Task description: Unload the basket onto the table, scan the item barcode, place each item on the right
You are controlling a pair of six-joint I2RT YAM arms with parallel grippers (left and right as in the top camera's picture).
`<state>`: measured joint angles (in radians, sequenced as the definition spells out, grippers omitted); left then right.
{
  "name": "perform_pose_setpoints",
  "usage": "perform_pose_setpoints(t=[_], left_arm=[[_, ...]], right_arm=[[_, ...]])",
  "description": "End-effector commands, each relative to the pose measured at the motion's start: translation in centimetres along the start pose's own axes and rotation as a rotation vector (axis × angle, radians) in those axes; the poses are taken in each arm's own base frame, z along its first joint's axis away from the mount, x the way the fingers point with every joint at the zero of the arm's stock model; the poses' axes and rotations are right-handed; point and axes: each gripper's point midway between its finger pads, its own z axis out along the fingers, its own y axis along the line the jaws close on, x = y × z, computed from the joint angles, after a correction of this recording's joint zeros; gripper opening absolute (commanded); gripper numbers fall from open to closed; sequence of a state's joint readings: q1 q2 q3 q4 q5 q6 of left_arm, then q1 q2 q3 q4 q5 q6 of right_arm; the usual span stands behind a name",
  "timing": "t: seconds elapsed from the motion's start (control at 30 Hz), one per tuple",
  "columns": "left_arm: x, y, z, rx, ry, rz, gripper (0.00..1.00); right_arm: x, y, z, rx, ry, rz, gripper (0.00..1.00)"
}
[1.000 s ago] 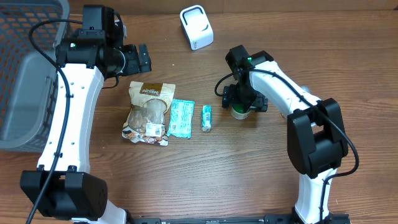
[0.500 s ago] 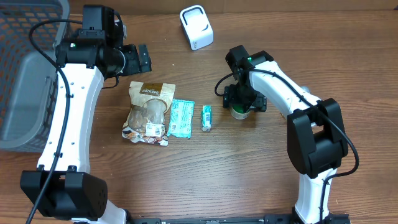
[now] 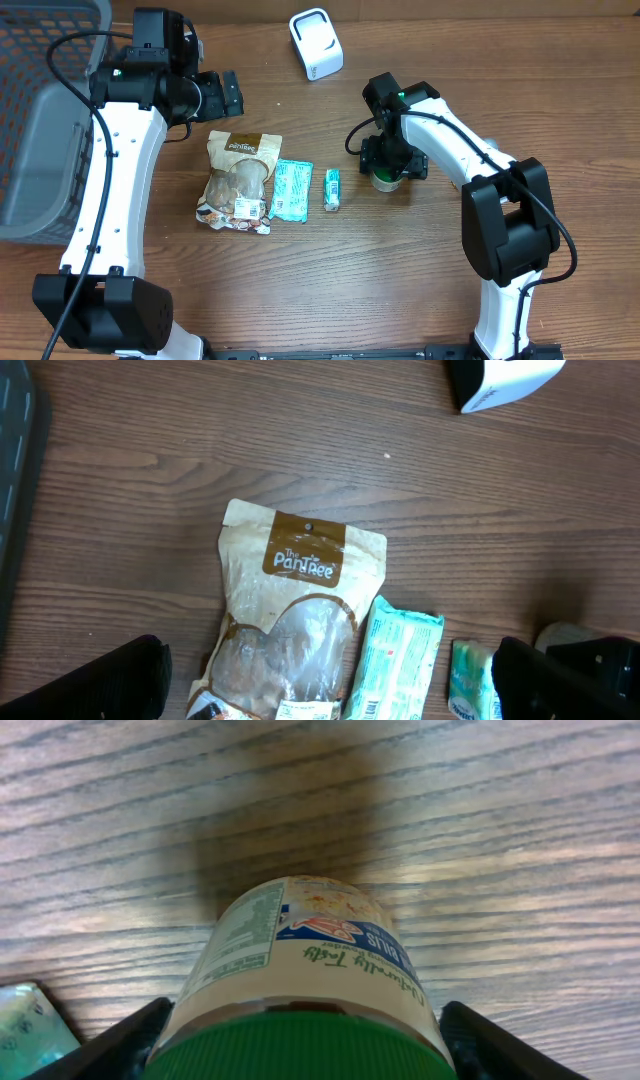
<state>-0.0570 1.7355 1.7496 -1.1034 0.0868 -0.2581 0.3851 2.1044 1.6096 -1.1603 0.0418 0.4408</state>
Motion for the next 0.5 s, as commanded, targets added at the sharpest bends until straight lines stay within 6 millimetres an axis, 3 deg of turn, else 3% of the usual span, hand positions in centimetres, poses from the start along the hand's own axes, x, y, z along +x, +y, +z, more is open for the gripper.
perform_pose_setpoints(t=[0.0,0.1,0.47], left_arm=[[-0.4,-0.2,-0.3,0.012,-0.01,0.01,1.0],[-0.4,-0.2,-0.3,0.012,-0.01,0.01,1.0],[-0.4,-0.2,-0.3,0.012,-0.01,0.01,1.0]], right_arm=[[-0.2,-0.1,-1.0,-0.005,-0.03,-0.032,0.7],[-0.2,-0.1,-1.0,-0.002,-0.033,-0.048,0.64],[-0.8,-1.1,-1.1,0.057,-0.061,-0.134,0.73]])
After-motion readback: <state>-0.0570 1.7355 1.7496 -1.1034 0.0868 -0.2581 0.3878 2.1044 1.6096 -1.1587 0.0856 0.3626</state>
